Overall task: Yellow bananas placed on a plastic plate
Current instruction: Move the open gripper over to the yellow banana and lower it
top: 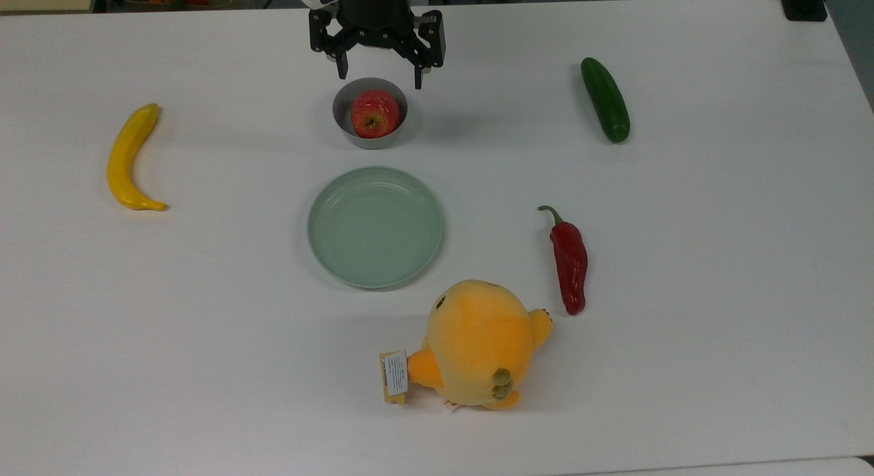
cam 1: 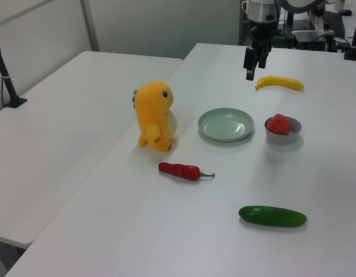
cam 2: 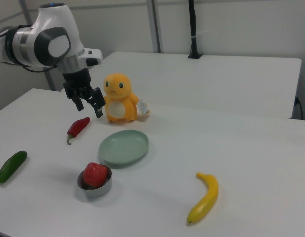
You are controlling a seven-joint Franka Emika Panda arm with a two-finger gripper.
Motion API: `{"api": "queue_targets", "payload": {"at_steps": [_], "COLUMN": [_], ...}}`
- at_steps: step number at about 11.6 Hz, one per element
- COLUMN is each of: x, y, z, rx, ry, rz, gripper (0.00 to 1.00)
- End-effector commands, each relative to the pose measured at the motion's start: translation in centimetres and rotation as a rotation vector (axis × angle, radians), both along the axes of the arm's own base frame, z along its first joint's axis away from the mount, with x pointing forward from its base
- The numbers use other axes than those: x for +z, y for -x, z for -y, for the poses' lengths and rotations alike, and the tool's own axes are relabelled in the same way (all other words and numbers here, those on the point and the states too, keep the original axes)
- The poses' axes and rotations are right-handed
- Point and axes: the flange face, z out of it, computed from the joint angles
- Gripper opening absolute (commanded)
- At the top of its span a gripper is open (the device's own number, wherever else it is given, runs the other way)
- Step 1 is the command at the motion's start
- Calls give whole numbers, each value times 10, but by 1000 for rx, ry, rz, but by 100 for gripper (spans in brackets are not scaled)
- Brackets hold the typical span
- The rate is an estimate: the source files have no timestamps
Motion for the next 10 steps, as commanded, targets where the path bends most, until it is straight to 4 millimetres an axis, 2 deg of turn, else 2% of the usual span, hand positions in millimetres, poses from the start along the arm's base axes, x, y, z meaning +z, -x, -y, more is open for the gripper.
{"api": "queue_targets", "payload": {"at_steps": [1, 2, 8, 10], "x": [12, 13, 10, 13], "y": [11, 11, 8, 8], "z": [4, 8, 4, 15], "rx": [14, 6, 13, -6], "ry": [-18, -20, -24, -24], "rz": [-48, -47, -40, -33], "gripper": [100, 100, 100, 100]}}
